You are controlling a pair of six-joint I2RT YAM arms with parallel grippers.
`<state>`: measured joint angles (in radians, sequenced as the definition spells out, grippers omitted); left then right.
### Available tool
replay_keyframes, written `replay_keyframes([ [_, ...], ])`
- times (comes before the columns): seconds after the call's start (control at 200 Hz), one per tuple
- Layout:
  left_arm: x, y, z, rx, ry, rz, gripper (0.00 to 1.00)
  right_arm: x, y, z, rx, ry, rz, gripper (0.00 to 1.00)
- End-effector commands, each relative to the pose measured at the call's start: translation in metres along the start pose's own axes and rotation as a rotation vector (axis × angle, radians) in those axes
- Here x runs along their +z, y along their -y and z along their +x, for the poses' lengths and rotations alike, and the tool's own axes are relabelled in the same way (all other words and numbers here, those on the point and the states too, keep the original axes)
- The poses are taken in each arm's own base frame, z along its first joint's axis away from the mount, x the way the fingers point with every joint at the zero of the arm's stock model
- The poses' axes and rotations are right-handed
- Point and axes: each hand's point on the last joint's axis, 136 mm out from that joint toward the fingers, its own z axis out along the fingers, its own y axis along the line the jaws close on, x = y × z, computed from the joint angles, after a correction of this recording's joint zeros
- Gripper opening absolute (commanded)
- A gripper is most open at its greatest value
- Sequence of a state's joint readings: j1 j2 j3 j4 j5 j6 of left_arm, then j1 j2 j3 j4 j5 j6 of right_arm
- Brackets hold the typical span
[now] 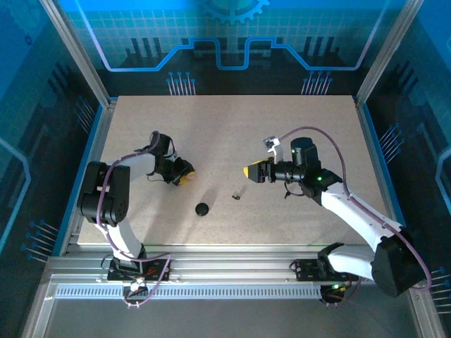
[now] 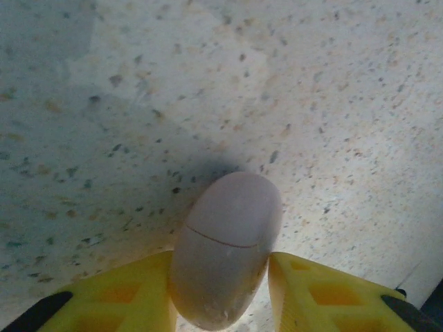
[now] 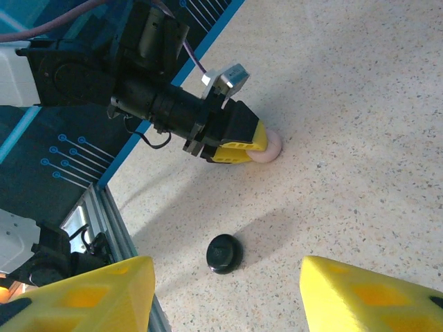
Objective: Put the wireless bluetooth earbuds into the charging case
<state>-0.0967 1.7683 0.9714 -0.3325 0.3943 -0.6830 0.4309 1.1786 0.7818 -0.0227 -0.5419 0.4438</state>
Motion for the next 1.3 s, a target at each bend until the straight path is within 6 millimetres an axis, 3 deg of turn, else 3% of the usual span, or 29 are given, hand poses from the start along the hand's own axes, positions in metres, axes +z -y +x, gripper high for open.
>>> replay_keyframes([
  [0.0,-0.009,-0.019,0.006,-0.024,-0.002,-0.078,0.39,-0.006,-0.003,-0.001,-0.027,0.013,-0.007,0.58],
  [0.16,-0.028,-0.02,0.005,0.007,0.053,-0.11,0.47,-0.007,-0.002,0.0,-0.025,0.008,0.006,0.59],
  [0.34,-0.065,-0.015,0.006,0.064,0.155,-0.143,0.5,-0.007,-0.005,0.002,-0.021,-0.024,0.025,0.59],
  [0.545,-0.095,-0.007,0.034,0.198,0.188,-0.227,0.51,-0.002,-0.012,0.011,-0.032,-0.1,0.048,0.59],
  [0.585,-0.097,-0.005,0.043,0.221,0.181,-0.242,0.51,-0.002,-0.017,0.003,-0.044,-0.097,0.053,0.59],
  [0.83,-0.076,-0.005,0.106,0.26,0.094,-0.354,0.52,0.002,-0.013,0.01,-0.014,-0.137,0.085,0.59],
  [1.086,-0.058,0.01,0.131,0.184,0.183,-0.415,0.55,0.003,-0.013,0.012,-0.014,-0.142,0.083,0.59],
  [1.291,-0.04,-0.001,0.135,0.084,0.209,-0.576,0.58,0.001,-0.013,0.015,-0.016,-0.137,0.08,0.59],
])
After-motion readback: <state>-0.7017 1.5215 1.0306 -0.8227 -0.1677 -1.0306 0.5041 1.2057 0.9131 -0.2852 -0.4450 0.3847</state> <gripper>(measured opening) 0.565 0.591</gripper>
